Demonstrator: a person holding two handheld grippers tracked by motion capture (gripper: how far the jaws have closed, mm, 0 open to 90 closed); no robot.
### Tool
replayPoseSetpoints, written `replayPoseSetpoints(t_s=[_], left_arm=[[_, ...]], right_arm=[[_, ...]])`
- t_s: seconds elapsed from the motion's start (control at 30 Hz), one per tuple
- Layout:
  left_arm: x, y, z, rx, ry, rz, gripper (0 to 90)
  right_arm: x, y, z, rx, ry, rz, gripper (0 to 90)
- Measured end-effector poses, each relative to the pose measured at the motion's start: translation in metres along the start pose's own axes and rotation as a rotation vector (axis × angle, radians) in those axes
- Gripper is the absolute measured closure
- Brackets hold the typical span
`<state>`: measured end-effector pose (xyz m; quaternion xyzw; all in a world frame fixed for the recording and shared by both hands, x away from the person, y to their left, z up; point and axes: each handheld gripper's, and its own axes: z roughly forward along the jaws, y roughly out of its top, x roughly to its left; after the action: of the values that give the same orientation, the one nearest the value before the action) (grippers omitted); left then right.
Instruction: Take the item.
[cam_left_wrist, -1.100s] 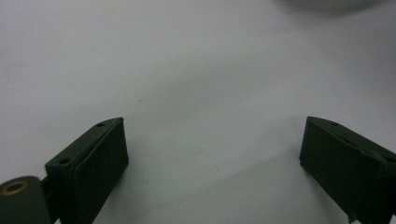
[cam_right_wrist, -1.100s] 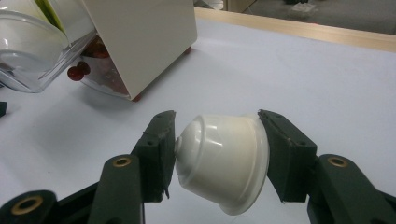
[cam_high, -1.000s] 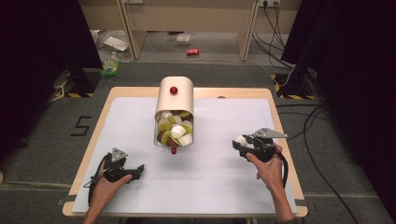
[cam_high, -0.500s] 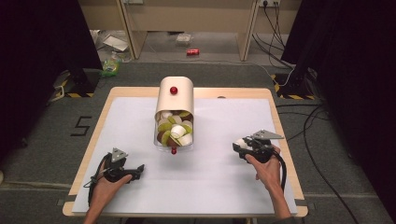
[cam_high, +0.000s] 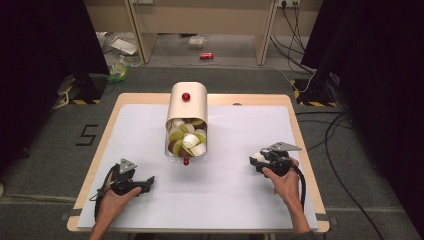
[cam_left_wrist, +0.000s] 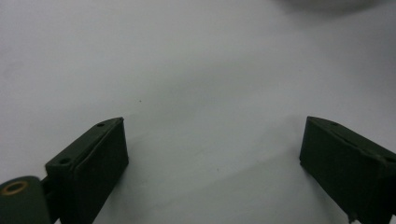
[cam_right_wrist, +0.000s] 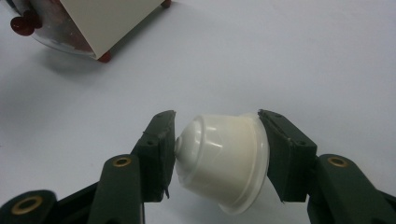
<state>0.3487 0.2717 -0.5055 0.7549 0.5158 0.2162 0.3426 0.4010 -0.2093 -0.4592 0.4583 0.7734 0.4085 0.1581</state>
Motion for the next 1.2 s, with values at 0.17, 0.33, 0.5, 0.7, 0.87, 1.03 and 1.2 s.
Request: replayPoseSetpoints(t_s=[0.17, 0.33, 0.5, 0.7, 0.87, 1.03, 1.2], left_arm=[[0.0001, 0.0000, 0.0000, 0.000, 0.000, 0.000, 6.8], [0.0000, 0.0000, 0.0000, 0.000, 0.000, 0.000, 6.8], [0.0001, 0.0000, 0.0000, 0.000, 0.000, 0.000, 6.8], [0.0001, 0.0000, 0.0000, 0.000, 0.000, 0.000, 6.8], [0.0001, 0.0000, 0.0000, 0.001, -0.001, 0.000, 6.8], [0.0001, 0.0001, 0.0000, 0.001, 0.000, 0.000, 6.8], [0.0001, 0.0000, 0.0000, 0.000, -0.001, 0.000, 6.8]], right_arm=[[-0.0018, -0.0026, 0.0029, 0.012, -0.001, 0.003, 48.5], [-0.0037, -0.0048, 0.0046, 0.020, -0.001, 0.017, 48.5], [-0.0064, -0.0064, 0.0064, 0.022, 0.003, 0.026, 48.4], [-0.0074, -0.0064, 0.0057, 0.027, 0.008, 0.040, 48.2], [-0.0087, -0.0066, 0.0052, 0.031, 0.008, 0.045, 47.6], [-0.0089, -0.0068, 0.0055, 0.045, -0.005, 0.035, 45.9], [-0.0094, -0.0072, 0.0057, 0.051, -0.012, 0.032, 45.3]])
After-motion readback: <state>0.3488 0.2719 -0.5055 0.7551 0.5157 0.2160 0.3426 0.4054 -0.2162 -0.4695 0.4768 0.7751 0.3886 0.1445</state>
